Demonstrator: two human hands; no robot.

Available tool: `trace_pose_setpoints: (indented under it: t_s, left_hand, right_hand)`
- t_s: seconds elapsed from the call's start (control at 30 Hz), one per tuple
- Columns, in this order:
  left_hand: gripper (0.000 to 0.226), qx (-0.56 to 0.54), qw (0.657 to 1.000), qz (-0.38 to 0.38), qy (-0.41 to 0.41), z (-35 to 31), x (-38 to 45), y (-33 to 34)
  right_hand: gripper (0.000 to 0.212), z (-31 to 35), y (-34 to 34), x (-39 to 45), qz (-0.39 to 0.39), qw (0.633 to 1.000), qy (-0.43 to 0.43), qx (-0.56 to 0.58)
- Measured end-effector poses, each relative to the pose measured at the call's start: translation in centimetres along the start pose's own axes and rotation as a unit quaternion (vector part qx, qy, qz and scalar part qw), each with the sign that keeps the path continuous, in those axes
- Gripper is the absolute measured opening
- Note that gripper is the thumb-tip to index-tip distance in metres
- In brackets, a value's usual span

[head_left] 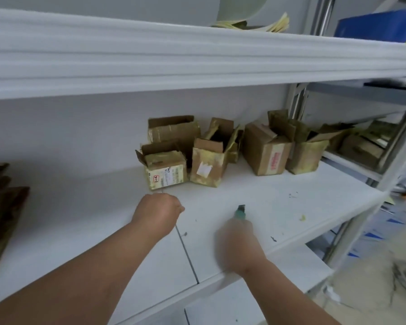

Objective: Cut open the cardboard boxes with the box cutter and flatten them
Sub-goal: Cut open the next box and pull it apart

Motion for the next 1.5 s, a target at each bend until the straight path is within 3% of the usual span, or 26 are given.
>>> trace_pose_setpoints:
  t_s: [0.07,0.1,0.13,0.2,0.4,0.53,0.63,0.73,0.9,1.1,1.2,1.27,1.37,1.5]
  left_hand:
    - [0.027,0.004,1.0,-0.002,0.004,-1.0,1.6,0.5]
    - [0.029,0.002,1.0,-0.006,0.005,-1.4,2.4,0.7]
    - [0.03,0.002,1.0,-0.013,0.009,-1.6,3.3,0.8]
    - [0.031,0.012,0.999,-0.037,0.019,-1.8,5.3,0.7]
    - [0.076,0.0,0.993,-0.122,0.0,-2.3,11.0,-0.7]
    - [0.09,-0.009,0.986,-0.168,0.007,-3.6,14.0,-2.4]
    - [0.085,0.047,0.984,-0.17,0.022,-4.6,16.1,-2.9]
    - [0.063,0.071,0.984,-0.161,-0.008,-4.9,17.5,-3.0]
    - [0.034,0.026,0.989,-0.134,-0.054,-5.9,17.9,-3.0]
    - [0.032,-0.072,0.969,-0.216,-0.093,-6.7,15.4,-5.0]
    - [0.029,-0.061,0.964,-0.244,-0.087,-6.2,13.7,-6.1]
    - [0.025,-0.065,0.957,-0.273,-0.078,-6.3,12.4,-7.2]
    - [0.018,-0.149,0.921,-0.334,-0.136,-6.4,10.3,-9.0]
    - [0.013,-0.345,0.856,-0.329,-0.201,-6.2,8.2,-8.3]
  right_hand:
    - [0.066,-1.0,0.3,1.5,0.02,0.999,-0.033,0.027]
    - [0.08,-1.7,0.3,2.1,0.033,0.998,-0.029,0.035]
    - [0.077,-2.6,0.2,2.9,0.031,0.998,-0.01,0.044]
    - [0.048,-4.6,0.0,4.6,0.037,0.998,0.036,0.034]
    - [0.057,-9.3,-0.8,8.9,0.06,0.987,0.148,-0.022]
    - [0.059,-10.5,-0.8,10.7,0.041,0.988,0.149,-0.01]
    - [0.059,-11.6,-0.4,12.1,0.064,0.991,0.118,-0.016]
    - [0.06,-13.7,-1.1,13.6,0.067,0.99,0.119,-0.022]
    - [0.06,-14.9,-2.7,15.1,0.048,0.997,0.052,0.033]
    - [0.056,-14.6,-3.4,15.8,0.038,0.991,-0.007,0.127]
    - [0.055,-14.0,-3.7,15.6,0.03,0.983,-0.014,0.181]
    - [0.058,-13.8,-4.0,15.5,0.036,0.968,0.003,0.249]
    - [0.072,-13.3,-3.9,15.3,0.068,0.928,0.024,0.366]
    - [0.093,-12.3,-3.7,14.3,0.167,0.806,0.013,0.568]
Point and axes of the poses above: each hand's wrist, its own x-axis towards the middle knuckle, its own y-axis out of the palm, z = x × y, the point moved 6 cm from there along x, towards the middle knuckle, and after that the axes turned 10 degrees about y, right-handed, at the moved point
